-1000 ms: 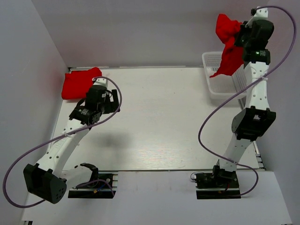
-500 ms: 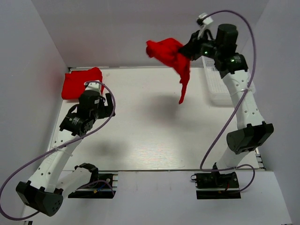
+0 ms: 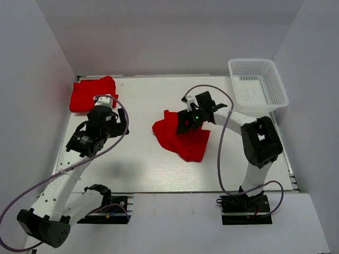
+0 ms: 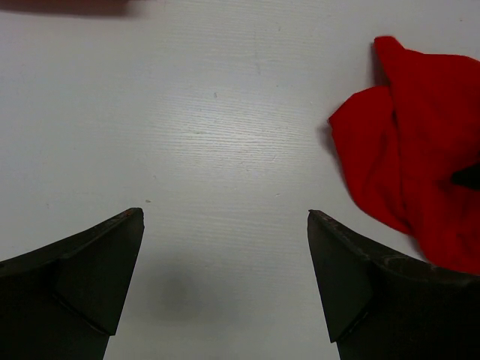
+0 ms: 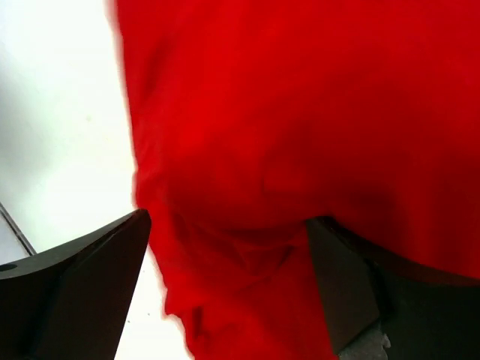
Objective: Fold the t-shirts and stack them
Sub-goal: Move the tshirt to the center of the board, then flatten out the tshirt
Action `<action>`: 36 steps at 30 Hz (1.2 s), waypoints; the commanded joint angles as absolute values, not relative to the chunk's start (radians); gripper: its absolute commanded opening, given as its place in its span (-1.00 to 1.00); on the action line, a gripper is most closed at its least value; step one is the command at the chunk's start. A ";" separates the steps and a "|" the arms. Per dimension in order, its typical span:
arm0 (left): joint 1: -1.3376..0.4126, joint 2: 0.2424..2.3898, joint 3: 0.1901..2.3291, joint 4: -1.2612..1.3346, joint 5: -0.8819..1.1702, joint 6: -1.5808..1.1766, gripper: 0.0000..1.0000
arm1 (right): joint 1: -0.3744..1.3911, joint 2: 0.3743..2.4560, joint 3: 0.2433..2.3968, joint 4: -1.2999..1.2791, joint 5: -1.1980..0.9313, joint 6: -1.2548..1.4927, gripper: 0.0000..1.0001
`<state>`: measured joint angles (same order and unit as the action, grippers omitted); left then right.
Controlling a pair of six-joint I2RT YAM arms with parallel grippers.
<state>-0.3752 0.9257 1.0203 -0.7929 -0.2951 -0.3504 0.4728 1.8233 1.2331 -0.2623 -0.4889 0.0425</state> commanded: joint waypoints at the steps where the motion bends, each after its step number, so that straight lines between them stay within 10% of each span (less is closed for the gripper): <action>1: -0.371 0.946 1.014 -0.819 -0.284 -0.370 1.00 | 0.483 1.764 1.223 -0.183 -0.449 0.066 0.81; 22: -0.371 0.994 1.043 -0.724 -0.173 -0.388 1.00 | 0.476 1.072 0.996 -0.262 0.078 0.222 0.81; 36: -0.371 1.285 1.017 -0.464 0.023 -0.377 1.00 | 0.439 1.207 1.000 -0.446 0.296 0.366 0.81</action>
